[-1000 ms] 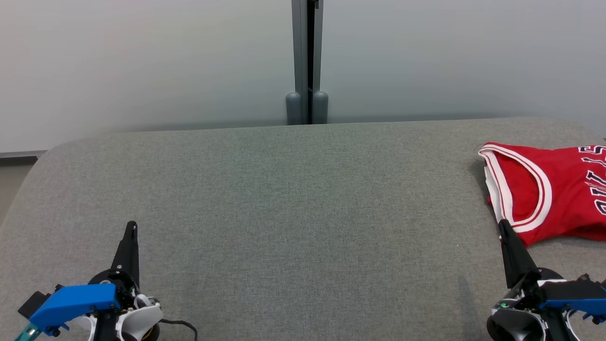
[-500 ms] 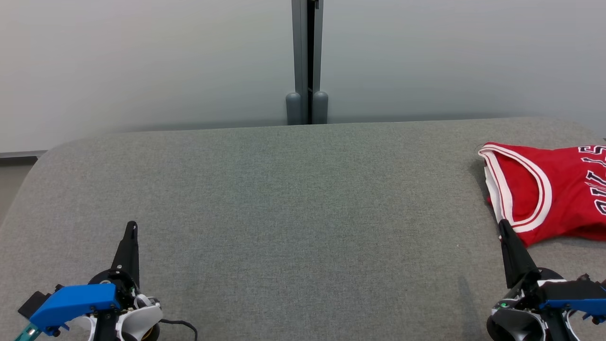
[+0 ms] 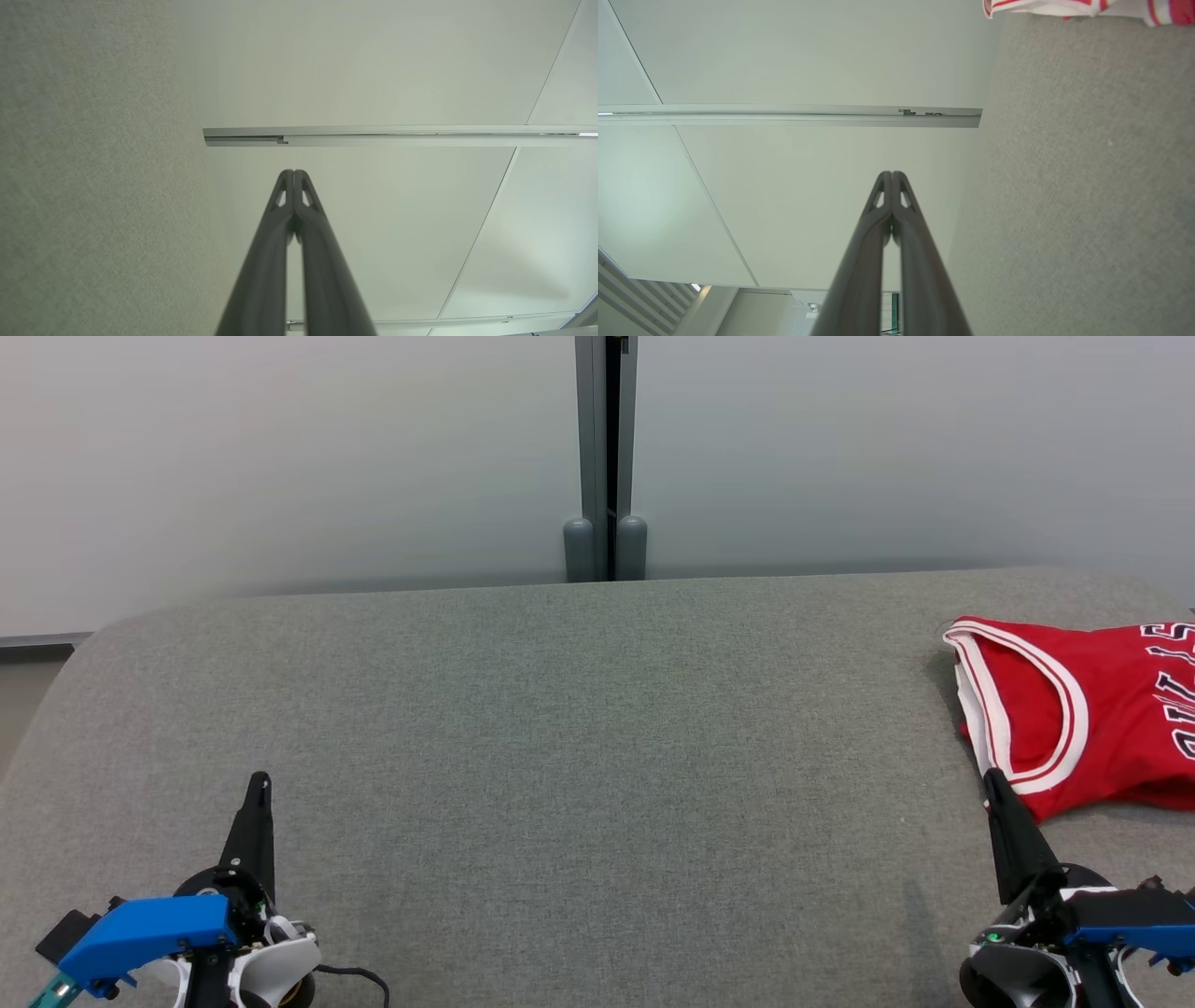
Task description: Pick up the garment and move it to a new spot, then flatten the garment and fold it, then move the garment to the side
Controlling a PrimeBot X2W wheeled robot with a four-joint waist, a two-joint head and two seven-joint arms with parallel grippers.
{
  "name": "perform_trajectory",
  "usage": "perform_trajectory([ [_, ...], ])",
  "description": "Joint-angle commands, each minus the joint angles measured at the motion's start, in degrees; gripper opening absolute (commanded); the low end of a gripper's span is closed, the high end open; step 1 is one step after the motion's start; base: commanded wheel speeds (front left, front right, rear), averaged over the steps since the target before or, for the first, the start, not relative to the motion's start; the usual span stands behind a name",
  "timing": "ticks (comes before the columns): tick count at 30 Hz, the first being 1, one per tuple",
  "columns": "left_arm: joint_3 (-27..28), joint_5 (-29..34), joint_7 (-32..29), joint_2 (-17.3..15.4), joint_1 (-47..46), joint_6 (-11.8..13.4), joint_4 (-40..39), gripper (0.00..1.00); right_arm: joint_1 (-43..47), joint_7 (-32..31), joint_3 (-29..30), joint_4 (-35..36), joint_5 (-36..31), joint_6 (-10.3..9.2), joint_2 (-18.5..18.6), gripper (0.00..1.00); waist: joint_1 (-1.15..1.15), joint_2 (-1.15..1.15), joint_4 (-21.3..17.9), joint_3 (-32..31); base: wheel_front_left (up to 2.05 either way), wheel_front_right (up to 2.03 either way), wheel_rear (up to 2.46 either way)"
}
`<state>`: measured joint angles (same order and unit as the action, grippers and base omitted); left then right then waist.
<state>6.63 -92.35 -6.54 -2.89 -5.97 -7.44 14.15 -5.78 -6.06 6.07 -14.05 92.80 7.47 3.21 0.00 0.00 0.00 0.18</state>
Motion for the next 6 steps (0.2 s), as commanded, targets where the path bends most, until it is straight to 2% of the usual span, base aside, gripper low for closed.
perform_trajectory([
  [1, 0.2, -0.1, -0.2, 0.1, -0.5, -0.3, -0.2, 0.00, -0.9, -0.4, 0.2, -0.1, -0.2, 0.04, -0.1, 0.00, 0.00, 0.00, 0.0, 0.0, 0.00, 0.00, 0.00],
  [6, 0.2, -0.1, -0.2, 0.1, -0.5, -0.3, -0.2, 0.00, -0.9, -0.3, 0.2, -0.1, -0.2, 0.04, -0.1, 0.00, 0.00, 0.00, 0.0, 0.0, 0.00, 0.00, 0.00],
])
